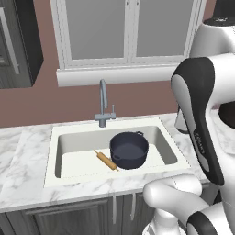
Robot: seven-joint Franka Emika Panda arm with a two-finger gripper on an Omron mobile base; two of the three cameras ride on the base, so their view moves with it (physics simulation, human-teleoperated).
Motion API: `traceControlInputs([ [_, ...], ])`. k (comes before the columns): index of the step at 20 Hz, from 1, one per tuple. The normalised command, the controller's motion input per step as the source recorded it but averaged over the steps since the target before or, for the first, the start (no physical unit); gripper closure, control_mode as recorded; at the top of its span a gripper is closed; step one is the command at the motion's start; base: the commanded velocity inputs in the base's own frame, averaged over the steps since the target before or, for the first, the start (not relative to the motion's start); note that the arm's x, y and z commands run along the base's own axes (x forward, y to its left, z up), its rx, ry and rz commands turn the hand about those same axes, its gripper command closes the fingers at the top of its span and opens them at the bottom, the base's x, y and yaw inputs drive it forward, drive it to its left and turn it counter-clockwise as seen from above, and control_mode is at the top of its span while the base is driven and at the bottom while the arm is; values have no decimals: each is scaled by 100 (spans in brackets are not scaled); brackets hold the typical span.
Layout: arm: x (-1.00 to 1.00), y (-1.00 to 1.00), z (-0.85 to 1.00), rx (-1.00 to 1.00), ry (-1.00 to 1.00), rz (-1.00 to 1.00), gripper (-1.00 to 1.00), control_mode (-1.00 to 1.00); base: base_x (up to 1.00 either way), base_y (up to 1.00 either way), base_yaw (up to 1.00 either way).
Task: Pick the pot and glass cup and place them in the sink. Then turn on the water.
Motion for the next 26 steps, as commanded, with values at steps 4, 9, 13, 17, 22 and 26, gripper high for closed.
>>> traceControlInputs([
  [4, 36, 29, -26, 0, 0, 0, 100, -100, 0, 0, 0],
  [9, 29, 37, -24, 0, 0, 0, 100, -100, 0, 0, 0],
  [13, 21, 33, -10, 1, 0, 0, 100, -100, 0, 0, 0],
  [17, 18, 22, -5, 2, 0, 0, 100, -100, 0, 0, 0],
  [22, 19, 20, -8, 2, 0, 0, 100, -100, 0, 0, 0],
  [26, 16, 17, -13, 2, 0, 0, 100, -100, 0, 0, 0],
])
